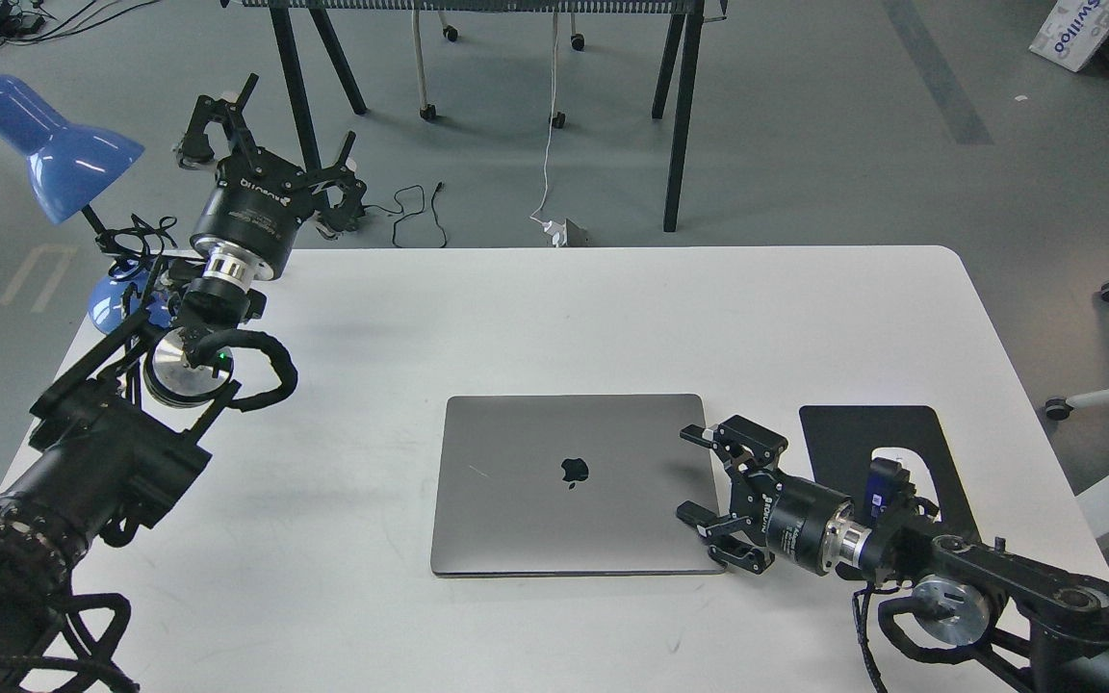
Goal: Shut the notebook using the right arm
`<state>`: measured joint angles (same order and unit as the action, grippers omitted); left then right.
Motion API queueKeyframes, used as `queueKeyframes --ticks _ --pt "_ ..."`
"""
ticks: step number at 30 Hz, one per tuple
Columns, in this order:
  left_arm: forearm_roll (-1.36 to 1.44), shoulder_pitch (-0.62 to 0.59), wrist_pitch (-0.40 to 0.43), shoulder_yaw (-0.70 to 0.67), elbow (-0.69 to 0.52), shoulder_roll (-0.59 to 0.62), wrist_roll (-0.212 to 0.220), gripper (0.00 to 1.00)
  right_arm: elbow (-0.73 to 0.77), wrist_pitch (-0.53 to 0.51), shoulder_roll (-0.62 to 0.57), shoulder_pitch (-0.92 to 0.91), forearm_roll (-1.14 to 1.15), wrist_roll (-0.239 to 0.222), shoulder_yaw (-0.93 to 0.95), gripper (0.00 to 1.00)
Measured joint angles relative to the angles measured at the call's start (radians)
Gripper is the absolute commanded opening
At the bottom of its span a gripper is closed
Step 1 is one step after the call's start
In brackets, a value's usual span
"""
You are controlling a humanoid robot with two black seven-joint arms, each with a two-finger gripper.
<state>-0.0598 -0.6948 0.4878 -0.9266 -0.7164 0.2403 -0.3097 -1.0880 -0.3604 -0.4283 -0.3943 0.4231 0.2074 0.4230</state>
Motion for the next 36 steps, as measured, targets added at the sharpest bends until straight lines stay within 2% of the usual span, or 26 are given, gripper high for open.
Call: queueKeyframes --ticks 9,15,20,24,30,36 --pt "0.000 0.000 0.000 0.000 0.001 -0.001 0.000 1.00 -0.043 -0.005 -0.008 -0.009 -0.009 0.004 0.085 1.00" --pt "0.000 0.000 0.000 0.000 0.001 0.000 0.000 1.00 -0.107 -0.013 -0.012 -0.003 -0.019 0.007 0.348 1.00" --pt "0.000 0.000 0.000 0.001 0.001 0.000 0.000 1.00 -0.092 -0.008 0.014 -0.017 -0.023 0.000 0.596 1.00" --pt "0.000 0.000 0.000 0.002 0.000 -0.001 0.000 1.00 -0.021 -0.007 0.043 -0.063 -0.086 -0.016 0.682 1.00" --pt "-0.001 0.000 0.000 0.002 0.000 -0.001 0.000 1.00 0.132 -0.016 0.046 -0.168 -0.303 -0.035 0.688 1.00" --pt "-0.001 0.000 0.000 0.002 0.000 -0.001 0.000 1.00 0.281 -0.019 0.077 -0.270 -0.334 -0.038 0.677 1.00"
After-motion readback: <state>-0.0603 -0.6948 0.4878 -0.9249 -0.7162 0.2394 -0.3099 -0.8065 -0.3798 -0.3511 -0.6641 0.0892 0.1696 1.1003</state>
